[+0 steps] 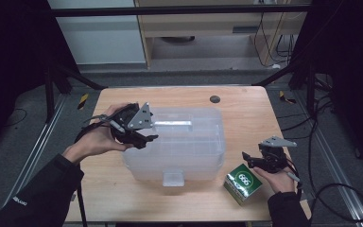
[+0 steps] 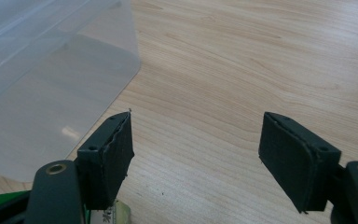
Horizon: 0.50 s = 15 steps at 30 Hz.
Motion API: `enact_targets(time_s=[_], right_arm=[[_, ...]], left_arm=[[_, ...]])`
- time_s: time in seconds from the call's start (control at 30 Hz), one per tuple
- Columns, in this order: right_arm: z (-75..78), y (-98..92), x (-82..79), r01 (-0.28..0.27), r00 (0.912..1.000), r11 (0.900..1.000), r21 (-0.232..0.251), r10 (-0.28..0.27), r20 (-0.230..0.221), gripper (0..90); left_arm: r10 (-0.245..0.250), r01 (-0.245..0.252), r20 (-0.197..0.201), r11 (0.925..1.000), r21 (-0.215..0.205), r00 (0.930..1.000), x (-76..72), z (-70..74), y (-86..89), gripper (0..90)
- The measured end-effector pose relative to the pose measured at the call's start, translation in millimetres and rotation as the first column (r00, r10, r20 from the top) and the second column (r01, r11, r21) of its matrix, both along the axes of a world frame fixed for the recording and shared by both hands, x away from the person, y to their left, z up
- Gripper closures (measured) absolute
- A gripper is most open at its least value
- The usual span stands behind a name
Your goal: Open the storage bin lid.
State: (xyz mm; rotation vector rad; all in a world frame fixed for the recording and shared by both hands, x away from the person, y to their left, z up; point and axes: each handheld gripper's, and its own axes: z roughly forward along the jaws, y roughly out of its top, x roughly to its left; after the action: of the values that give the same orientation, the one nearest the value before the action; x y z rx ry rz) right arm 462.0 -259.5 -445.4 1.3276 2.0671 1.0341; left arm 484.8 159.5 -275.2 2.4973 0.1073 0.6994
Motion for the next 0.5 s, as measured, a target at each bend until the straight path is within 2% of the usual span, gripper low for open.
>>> enact_targets(time_s=[0.5], right_arm=[[-0.4,1.0,0.3,-0.008,0.9998,1.0,0.003,0.008,-0.016,30.0]], left_arm=[[-0.001,-0.005,0.059,0.9952,0.098,0.9983,11.5,-7.1,-19.6,40.4]])
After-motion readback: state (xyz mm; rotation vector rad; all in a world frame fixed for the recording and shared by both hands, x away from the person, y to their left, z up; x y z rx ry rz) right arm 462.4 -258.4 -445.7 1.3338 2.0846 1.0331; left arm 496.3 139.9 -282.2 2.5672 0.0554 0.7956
